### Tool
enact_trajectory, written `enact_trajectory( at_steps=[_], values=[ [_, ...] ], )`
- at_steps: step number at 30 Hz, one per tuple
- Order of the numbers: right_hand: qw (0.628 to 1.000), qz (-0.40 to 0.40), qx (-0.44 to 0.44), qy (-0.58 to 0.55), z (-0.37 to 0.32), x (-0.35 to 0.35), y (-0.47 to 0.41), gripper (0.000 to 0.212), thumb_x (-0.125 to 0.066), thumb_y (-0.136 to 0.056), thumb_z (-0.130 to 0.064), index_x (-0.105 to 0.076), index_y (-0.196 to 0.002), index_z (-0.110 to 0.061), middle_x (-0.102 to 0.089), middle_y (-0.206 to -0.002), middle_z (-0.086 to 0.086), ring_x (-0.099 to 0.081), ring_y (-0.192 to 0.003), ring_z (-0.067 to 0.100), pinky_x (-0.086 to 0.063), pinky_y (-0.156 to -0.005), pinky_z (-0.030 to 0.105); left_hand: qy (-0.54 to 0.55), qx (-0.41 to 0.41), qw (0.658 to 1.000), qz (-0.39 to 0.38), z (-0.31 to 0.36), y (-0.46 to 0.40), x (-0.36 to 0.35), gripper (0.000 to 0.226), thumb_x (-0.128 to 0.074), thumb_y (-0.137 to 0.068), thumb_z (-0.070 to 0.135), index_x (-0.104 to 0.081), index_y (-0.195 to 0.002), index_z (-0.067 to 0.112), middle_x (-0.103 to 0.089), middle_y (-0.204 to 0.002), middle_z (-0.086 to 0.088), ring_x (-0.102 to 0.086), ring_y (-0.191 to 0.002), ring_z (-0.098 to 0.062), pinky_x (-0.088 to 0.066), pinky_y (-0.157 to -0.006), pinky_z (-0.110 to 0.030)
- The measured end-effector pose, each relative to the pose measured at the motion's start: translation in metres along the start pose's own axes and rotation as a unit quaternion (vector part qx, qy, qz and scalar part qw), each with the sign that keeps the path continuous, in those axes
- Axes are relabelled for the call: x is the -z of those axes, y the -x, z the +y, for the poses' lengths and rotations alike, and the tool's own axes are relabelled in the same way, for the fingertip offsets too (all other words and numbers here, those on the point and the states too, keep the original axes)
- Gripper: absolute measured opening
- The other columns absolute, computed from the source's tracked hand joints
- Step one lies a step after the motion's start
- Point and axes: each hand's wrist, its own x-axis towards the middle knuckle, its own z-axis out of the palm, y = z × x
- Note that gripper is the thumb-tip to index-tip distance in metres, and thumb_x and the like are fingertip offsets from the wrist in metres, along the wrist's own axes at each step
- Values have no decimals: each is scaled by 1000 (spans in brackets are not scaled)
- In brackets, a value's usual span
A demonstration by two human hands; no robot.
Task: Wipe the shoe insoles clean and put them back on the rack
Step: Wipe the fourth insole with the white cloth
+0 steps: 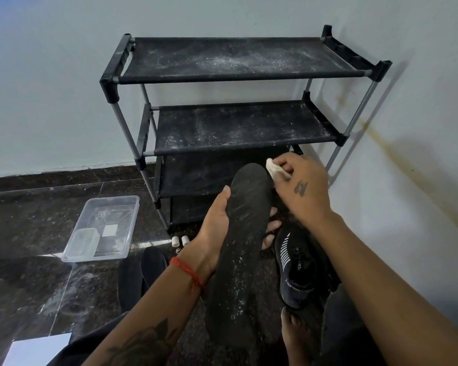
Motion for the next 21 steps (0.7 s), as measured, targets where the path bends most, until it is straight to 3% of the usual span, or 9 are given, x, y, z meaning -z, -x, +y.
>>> enact_trajectory(
  at_steps=[3, 6, 8, 12, 14, 16, 18, 21],
  values=[
    [995, 2, 99, -30, -20, -4, 8, 23, -61, -81, -6, -67, -101, -14, -63, -93, 3, -55, -77, 10, -36, -65, 4, 0, -13, 1000, -14, 1, 1, -2, 61, -29, -92, 59, -65, -98, 10, -66, -93, -11, -63, -79, -25, -49, -71, -38],
    [980, -53, 192, -17, -29, -14, 18, 23, -60, -84, -7, -69, -104, -15, -60, -92, 4, -57, -78, 14, -50, -69, 21, -3, -10, 1000, -25, 1, 1, -2, 60, -27, -94, 55, -68, -90, 11, -67, -82, -10, -63, -74, -22, -49, -66, -37],
    [984, -50, 171, 5, -23, -14, 13, 23, -59, -84, -6, -69, -104, -15, -59, -91, 6, -56, -77, 16, -50, -67, 26, -8, -2, 999, -35, -1, 1, -1, 64, -27, -93, 57, -70, -88, 10, -66, -84, -12, -62, -73, -23, -48, -67, -37],
    [999, -25, 19, 31, -1, 0, 0, 22, -58, -85, -8, -68, -104, -12, -60, -95, 9, -50, -79, 12, -29, -61, 7, -5, 12, 999, -33, -1, 1, 0, 71, -28, -92, 61, -73, -93, 5, -67, -96, -14, -62, -86, -27, -51, -71, -37],
    [1000, 3, -20, -17, 3, 4, -3, 23, -60, -81, -8, -68, -103, -13, -64, -91, 7, -57, -78, 15, -39, -60, 14, 9, 6, 1000, -21, 1, 1, 2, 71, -28, -91, 60, -70, -102, 5, -67, -104, -14, -63, -89, -29, -52, -72, -37],
    [995, -2, -8, -95, -8, 3, -2, 22, -63, -78, -9, -69, -98, -15, -65, -83, 1, -60, -74, 11, -48, -61, 18, 15, 0, 1000, -10, 3, 0, 3, 68, -28, -91, 61, -66, -107, 7, -66, -104, -14, -63, -89, -29, -51, -74, -39],
    [987, -47, 45, -146, -25, -4, 5, 20, -68, -75, -10, -70, -93, -18, -64, -78, -6, -59, -69, 4, -48, -60, 13, 15, -3, 1000, -12, 4, 1, 1, 65, -27, -92, 62, -65, -105, 11, -67, -100, -11, -63, -86, -26, -48, -76, -41],
    [980, -85, 114, -136, -36, -14, 16, 17, -70, -72, -9, -71, -88, -16, -62, -81, -9, -57, -69, 4, -46, -63, 13, 19, -11, 1000, -4, 4, 2, -1, 61, -26, -94, 60, -65, -104, 14, -71, -94, -10, -68, -80, -23, -54, -71, -37]
  ],
)
